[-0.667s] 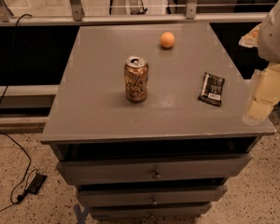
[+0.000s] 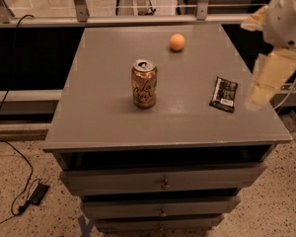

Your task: Knock orange can over

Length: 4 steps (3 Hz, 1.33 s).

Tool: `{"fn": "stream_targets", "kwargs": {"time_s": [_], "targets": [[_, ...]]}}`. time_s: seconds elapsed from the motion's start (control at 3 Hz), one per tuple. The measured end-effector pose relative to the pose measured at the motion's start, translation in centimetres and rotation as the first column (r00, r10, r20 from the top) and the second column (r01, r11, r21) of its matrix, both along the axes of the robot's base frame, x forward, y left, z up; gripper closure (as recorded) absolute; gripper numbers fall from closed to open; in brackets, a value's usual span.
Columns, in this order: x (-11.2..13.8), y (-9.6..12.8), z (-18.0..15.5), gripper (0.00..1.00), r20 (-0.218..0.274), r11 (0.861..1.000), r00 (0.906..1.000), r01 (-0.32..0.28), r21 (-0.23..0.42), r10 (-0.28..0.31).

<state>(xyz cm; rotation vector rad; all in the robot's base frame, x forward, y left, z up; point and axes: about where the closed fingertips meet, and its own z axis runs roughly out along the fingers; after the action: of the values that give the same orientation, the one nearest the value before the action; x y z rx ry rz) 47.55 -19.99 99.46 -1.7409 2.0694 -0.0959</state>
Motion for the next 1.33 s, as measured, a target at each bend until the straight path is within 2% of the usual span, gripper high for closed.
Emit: {"fn": "stream_targets", "kwargs": {"time_s": [0.33, 0.67, 1.0, 1.33], "targets": [[6.5, 4.0, 2.3, 0.0, 0.112, 0.984, 0.9888, -0.114, 0.137, 0.099], [11.9, 9.6, 2.5, 0.0, 0.147, 0.921, 0.9727, -0.219, 0.322, 0.18], [12.9, 10.0, 2.3, 0.0, 0.143, 0.902, 0.9727, -0.224, 0.368, 0.183], [12.8, 10.2, 1.6, 0.0, 0.104, 0.89, 0.9768, -0.213, 0.403, 0.187]]}}
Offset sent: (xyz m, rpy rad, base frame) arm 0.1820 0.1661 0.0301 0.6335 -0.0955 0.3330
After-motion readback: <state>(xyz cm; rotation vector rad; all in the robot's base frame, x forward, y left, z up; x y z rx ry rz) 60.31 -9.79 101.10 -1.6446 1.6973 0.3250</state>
